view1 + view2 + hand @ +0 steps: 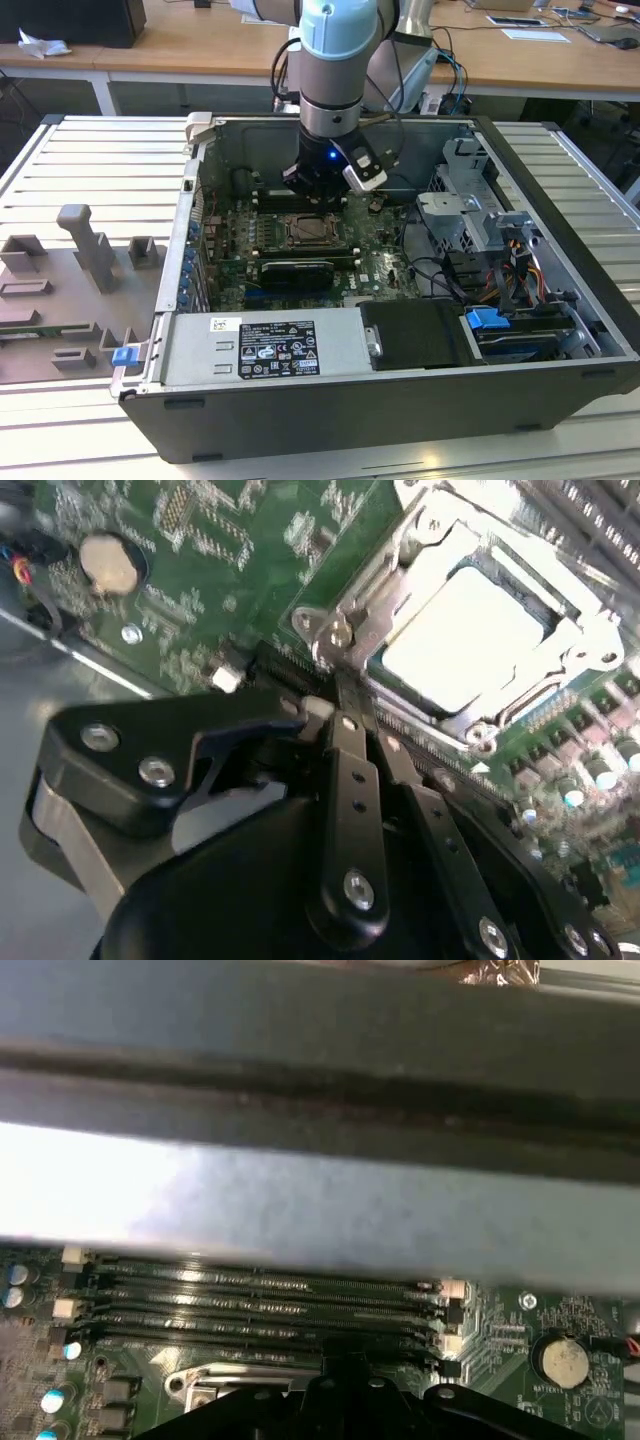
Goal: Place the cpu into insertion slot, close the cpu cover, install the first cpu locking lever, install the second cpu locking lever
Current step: 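Install the first cpu locking lever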
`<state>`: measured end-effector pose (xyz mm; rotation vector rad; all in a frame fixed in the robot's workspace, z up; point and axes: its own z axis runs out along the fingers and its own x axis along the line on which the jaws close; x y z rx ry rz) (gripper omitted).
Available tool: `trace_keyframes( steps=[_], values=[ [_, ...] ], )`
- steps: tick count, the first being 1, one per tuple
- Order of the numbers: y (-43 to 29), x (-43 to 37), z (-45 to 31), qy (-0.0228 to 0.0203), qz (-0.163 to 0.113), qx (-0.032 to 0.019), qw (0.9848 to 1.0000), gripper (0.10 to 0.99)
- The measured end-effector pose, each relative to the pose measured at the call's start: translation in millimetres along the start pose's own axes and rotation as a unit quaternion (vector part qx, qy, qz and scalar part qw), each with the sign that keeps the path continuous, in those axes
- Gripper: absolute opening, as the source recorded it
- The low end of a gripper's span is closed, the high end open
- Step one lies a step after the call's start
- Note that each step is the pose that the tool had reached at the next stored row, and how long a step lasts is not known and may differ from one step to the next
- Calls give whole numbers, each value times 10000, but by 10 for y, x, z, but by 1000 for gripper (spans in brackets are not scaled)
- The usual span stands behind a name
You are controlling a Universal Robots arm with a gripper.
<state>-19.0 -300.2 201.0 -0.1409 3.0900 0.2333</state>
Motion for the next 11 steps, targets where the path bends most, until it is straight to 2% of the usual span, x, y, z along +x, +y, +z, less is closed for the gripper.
trace_keyframes(
  steps=[3,7,11],
  values=[
    [-1,1,-2,2,1,4,10000,106],
    [15,-4,-108,1,1,3,10000,106],
    [-10,-2,-115,2,1,11,10000,106]
  ],
)
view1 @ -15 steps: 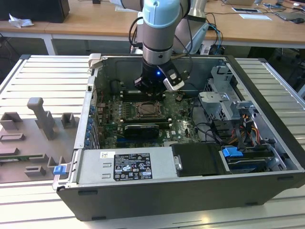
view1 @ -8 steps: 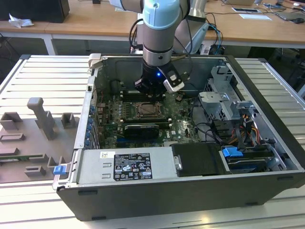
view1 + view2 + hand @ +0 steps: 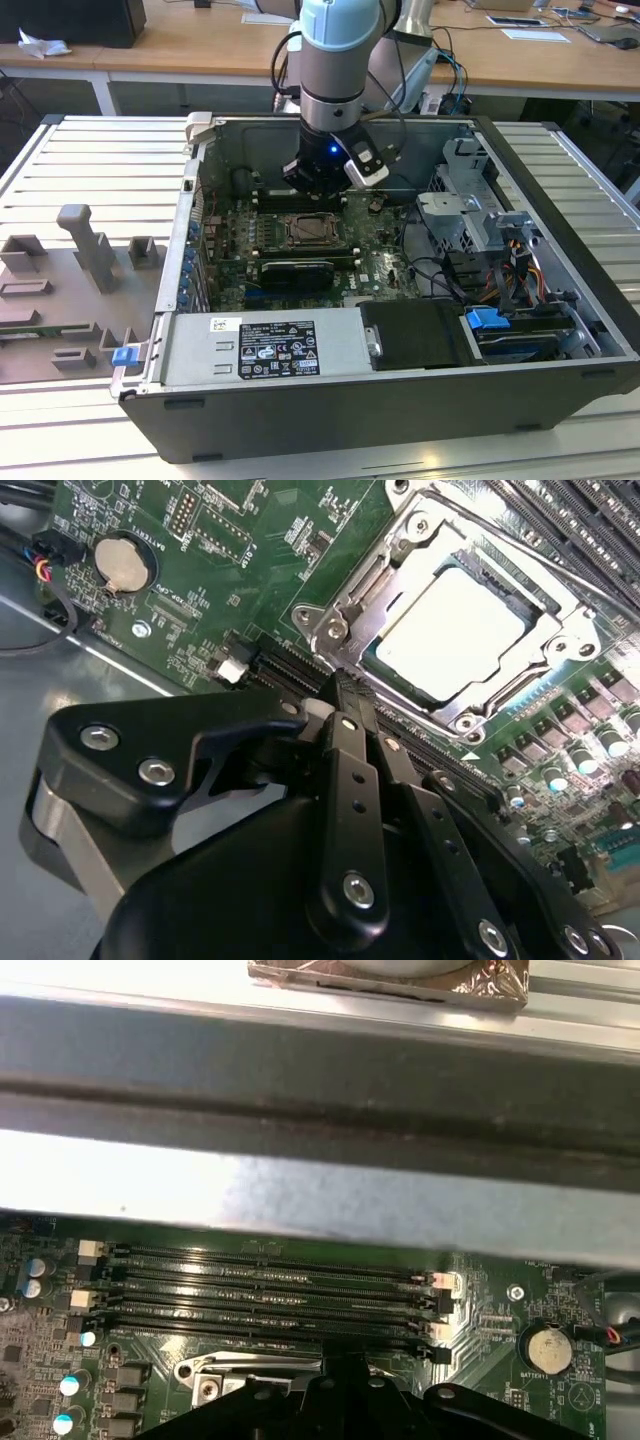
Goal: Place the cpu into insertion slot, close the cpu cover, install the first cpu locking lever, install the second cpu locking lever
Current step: 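Install the first cpu locking lever, then install the second cpu locking lever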
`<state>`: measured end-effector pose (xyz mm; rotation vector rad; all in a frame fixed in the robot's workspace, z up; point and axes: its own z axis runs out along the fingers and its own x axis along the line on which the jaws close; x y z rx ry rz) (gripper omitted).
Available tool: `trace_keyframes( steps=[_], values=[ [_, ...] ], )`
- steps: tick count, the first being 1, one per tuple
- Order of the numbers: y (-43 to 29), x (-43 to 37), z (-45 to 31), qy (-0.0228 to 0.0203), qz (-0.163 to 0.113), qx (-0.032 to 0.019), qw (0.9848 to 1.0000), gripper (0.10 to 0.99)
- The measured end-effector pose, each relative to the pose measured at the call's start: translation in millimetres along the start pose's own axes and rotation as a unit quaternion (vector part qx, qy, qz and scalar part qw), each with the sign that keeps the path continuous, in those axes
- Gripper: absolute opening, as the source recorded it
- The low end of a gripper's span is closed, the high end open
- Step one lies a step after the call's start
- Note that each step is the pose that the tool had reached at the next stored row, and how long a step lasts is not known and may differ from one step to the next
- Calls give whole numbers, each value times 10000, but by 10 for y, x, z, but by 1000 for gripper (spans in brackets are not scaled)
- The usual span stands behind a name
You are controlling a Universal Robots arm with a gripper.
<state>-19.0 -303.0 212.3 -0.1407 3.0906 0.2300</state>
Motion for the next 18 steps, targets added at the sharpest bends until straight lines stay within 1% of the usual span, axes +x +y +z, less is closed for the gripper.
trace_keyframes(
  steps=[9,12,14,18],
  values=[
    [-28,2,-4,0,0,0,10000,106],
    [-67,6,-10,0,0,0,10000,106],
    [-73,7,-13,1,0,2,10000,106],
    [-68,5,-55,0,0,-2,10000,106]
  ],
)
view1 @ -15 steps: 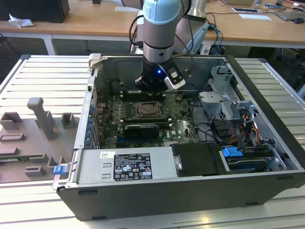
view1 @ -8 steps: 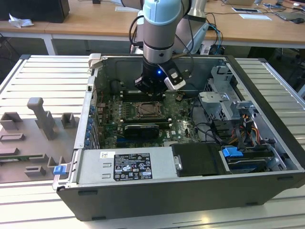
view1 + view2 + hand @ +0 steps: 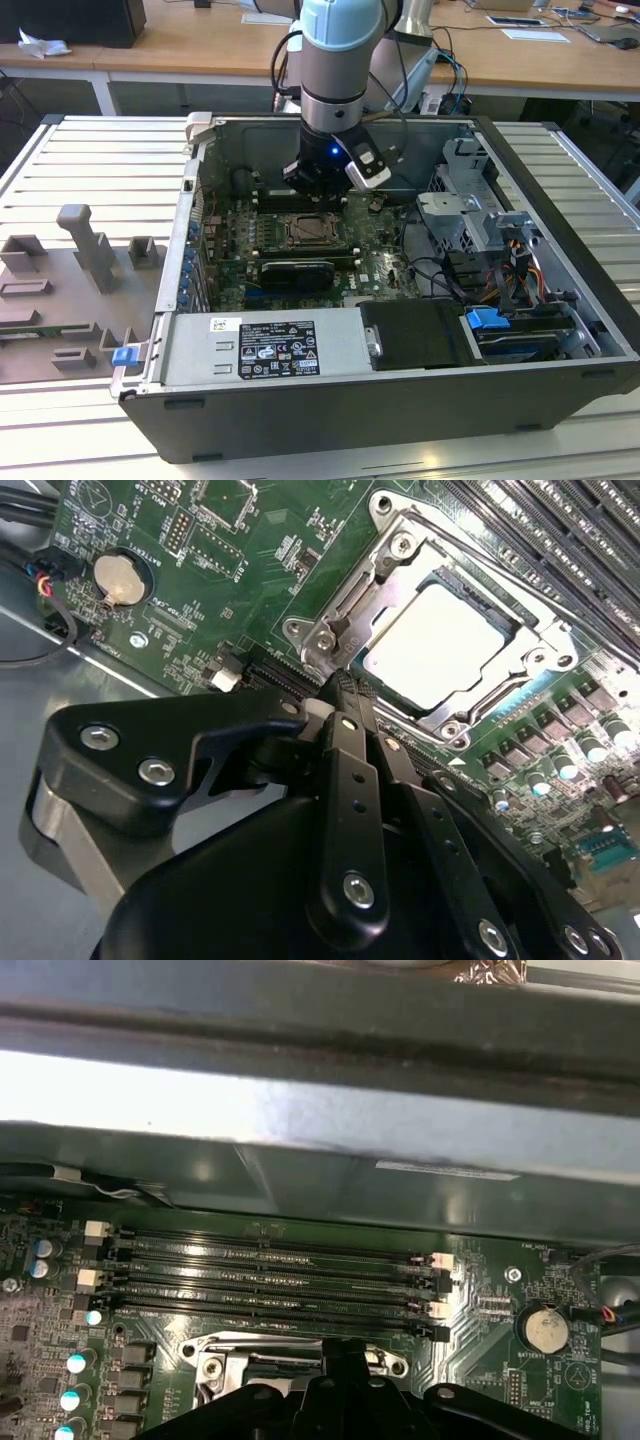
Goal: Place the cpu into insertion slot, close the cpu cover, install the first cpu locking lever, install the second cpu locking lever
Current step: 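Install the second cpu locking lever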
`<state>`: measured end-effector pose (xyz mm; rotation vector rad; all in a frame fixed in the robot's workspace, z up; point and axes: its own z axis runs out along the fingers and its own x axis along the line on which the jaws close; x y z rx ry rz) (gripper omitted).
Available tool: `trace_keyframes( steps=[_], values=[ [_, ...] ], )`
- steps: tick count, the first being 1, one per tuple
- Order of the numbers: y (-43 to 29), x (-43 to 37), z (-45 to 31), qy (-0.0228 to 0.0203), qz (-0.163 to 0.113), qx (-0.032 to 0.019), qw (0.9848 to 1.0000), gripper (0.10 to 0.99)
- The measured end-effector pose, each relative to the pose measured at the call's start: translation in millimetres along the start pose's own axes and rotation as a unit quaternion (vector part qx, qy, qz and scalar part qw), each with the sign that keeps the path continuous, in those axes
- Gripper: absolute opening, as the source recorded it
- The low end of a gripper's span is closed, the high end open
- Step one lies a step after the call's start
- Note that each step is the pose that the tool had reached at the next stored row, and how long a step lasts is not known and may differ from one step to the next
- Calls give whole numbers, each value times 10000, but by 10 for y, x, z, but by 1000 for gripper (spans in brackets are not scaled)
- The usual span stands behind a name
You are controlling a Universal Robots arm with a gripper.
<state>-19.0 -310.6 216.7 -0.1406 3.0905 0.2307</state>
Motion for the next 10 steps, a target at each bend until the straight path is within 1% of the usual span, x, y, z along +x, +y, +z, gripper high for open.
trace_keyframes(
  steps=[2,6,9,10],
  values=[
    [4,-1,-28,0,0,-1,10000,106],
    [-22,1,-36,0,0,-1,10000,106],
    [-83,6,-45,0,0,-1,10000,106],
    [-136,11,-53,0,0,-1,10000,106]
  ],
)
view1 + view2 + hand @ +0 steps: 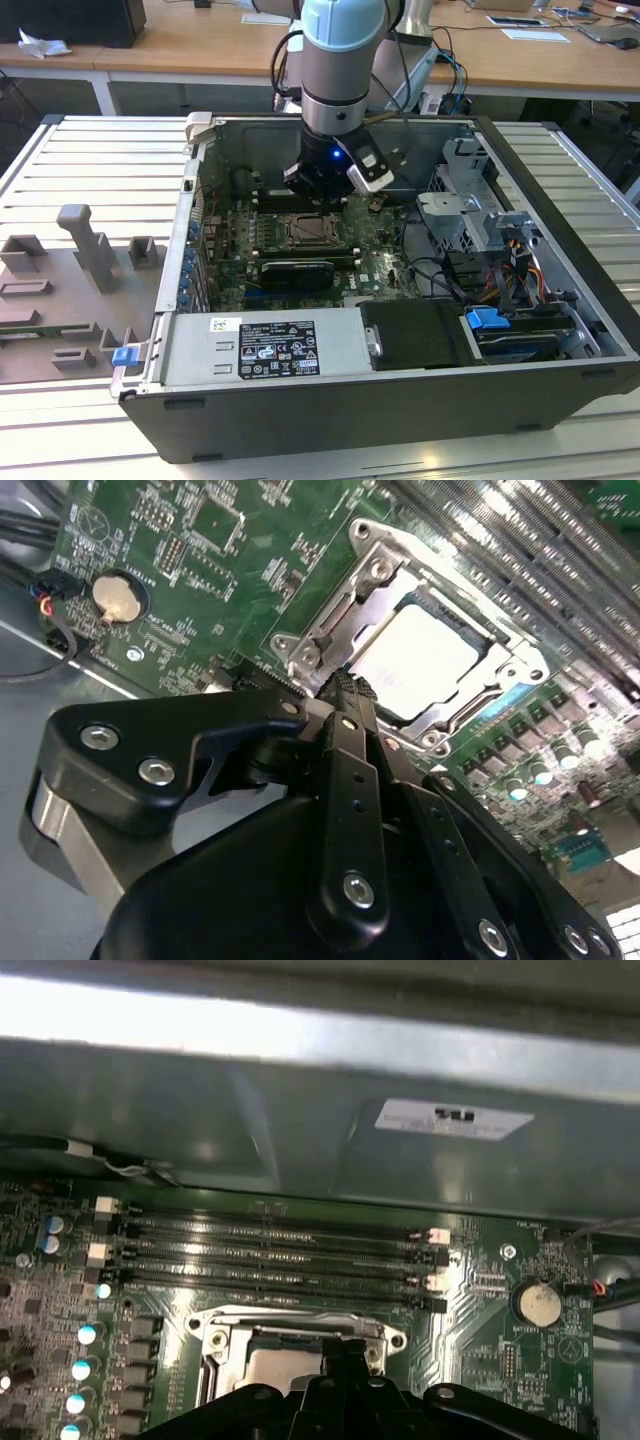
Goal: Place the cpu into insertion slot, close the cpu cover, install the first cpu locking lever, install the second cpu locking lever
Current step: 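Install the second cpu locking lever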
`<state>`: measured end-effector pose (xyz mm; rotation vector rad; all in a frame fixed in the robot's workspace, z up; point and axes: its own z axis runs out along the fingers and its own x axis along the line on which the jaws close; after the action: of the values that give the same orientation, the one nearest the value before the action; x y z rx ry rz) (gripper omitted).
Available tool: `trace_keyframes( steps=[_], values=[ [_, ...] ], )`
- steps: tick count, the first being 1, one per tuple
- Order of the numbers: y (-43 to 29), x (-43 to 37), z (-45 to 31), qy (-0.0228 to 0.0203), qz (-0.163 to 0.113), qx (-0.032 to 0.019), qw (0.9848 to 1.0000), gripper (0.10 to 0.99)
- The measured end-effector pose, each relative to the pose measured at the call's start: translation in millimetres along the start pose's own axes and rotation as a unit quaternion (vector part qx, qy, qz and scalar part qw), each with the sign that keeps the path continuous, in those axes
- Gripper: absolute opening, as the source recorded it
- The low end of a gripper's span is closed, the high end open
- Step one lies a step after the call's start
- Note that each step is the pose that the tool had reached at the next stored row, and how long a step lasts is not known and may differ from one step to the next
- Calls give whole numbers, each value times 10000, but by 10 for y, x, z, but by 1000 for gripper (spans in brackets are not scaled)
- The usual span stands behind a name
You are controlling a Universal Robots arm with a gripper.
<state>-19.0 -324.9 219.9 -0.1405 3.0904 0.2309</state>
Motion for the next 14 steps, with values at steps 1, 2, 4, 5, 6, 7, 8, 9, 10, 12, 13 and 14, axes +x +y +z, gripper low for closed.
trace_keyframes(
  steps=[1,2,4,5,6,7,8,9,10,12,13,14],
  values=[
    [-14,1,-2,0,0,0,10000,106],
    [-28,2,-5,0,0,0,10000,106],
    [-49,4,-8,0,0,0,10000,106],
    [-56,5,-8,0,0,0,10000,106],
    [-59,6,-9,0,0,0,10000,106],
    [-61,6,-12,1,1,1,10000,106],
    [-61,5,-24,0,0,0,10000,106],
    [-59,5,-37,0,0,0,10000,106],
    [-56,4,-53,0,0,0,10000,106],
    [-43,0,-145,0,0,0,10000,106],
    [-33,-3,-212,0,0,0,10000,106],
    [-31,-4,-227,0,0,0,10000,106]
  ],
)
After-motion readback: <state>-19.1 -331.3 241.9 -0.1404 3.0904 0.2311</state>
